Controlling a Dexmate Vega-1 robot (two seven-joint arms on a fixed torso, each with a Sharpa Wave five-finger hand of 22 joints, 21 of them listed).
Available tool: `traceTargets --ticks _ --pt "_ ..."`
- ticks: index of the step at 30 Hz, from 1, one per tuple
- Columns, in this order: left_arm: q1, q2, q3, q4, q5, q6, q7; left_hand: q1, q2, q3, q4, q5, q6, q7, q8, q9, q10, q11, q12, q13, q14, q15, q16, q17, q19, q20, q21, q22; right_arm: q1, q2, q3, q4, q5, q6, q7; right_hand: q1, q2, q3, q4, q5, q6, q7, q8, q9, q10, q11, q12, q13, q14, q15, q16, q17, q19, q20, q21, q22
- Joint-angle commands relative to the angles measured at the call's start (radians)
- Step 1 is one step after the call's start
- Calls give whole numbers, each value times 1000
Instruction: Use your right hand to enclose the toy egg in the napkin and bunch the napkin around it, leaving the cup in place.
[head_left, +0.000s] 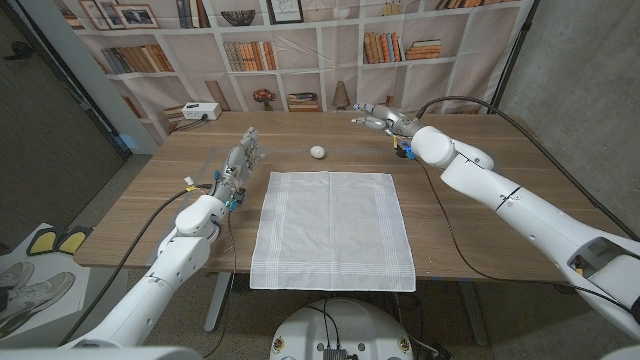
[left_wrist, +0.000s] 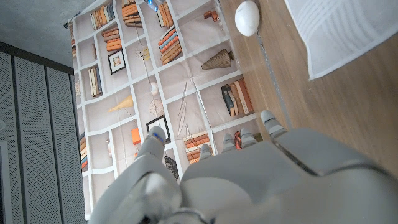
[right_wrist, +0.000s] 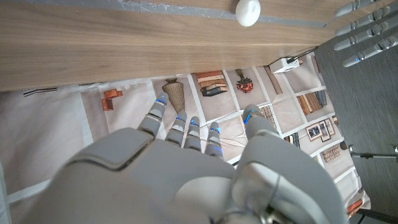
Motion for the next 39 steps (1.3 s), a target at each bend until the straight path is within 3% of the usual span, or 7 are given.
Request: traceTargets --ticks 1,9,11,13,19,27,39 --pt "15 0 -9 -9 -3 -7 -5 -5 5 5 5 3 -37 6 0 1 -50 7 9 1 -29 8 6 1 -79 12 5 -2 80 18 -95 -30 -143 -123 87 10 5 10 -1 6 4 -4 1 1 5 -11 -1 0 8 -14 10 2 14 -4 4 0" --pt "17 2 -10 -15 -2 0 -3 -7 4 6 5 3 -36 5 -1 1 -49 9 9 2 -25 8 4 2 -84 16 1 -11 123 42 -150 -15 -212 -153 138 57 5 30 -20 7 31 25 9 3 38 -7 5 1 59 -29 29 -3 47 -4 11 -1" --pt "17 2 -11 -16 -4 2 -4 -7 4 6 5 3 -34 5 0 1 -46 7 9 2 -22 9 5 2 -86 13 0 -12 134 53 -166 -9 -237 -167 148 178 25 103 -44 25 75 64 25 9 87 4 20 7 103 -51 41 -4 77 -9 16 -1" --pt "17 3 -11 -16 -5 2 -5 -7 4 6 5 3 -36 2 -1 1 -47 6 9 2 -22 9 5 2 -88 12 0 -12 149 63 -184 -1 -258 -180 167 236 21 137 -46 35 114 75 46 16 99 9 25 12 113 -58 43 -2 91 -23 18 -1" --pt "28 8 -16 -35 -3 11 6 -7 4 6 5 3 -37 2 -2 1 -47 7 9 2 -21 9 5 2 -88 11 -1 -13 197 87 -257 18 -372 -214 211 179 -29 82 5 -2 96 57 39 21 89 0 19 17 110 -60 51 23 99 -28 16 0" --pt "36 10 -23 -46 0 15 17 -7 3 6 5 3 -38 2 -2 1 -47 8 9 2 -21 9 4 2 -88 12 -1 -15 247 132 -299 84 -430 -183 271 160 -40 56 14 -11 48 46 13 18 96 -4 21 17 118 -65 55 29 116 -37 20 0" --pt "29 2 -21 -27 1 12 16 -8 3 6 5 3 -41 2 -3 1 -48 6 8 2 -20 10 4 2 -88 12 -2 -17 286 187 -325 171 -454 -146 338 138 -22 41 34 -14 74 45 19 17 101 -8 23 17 119 -66 60 40 121 -44 20 1"
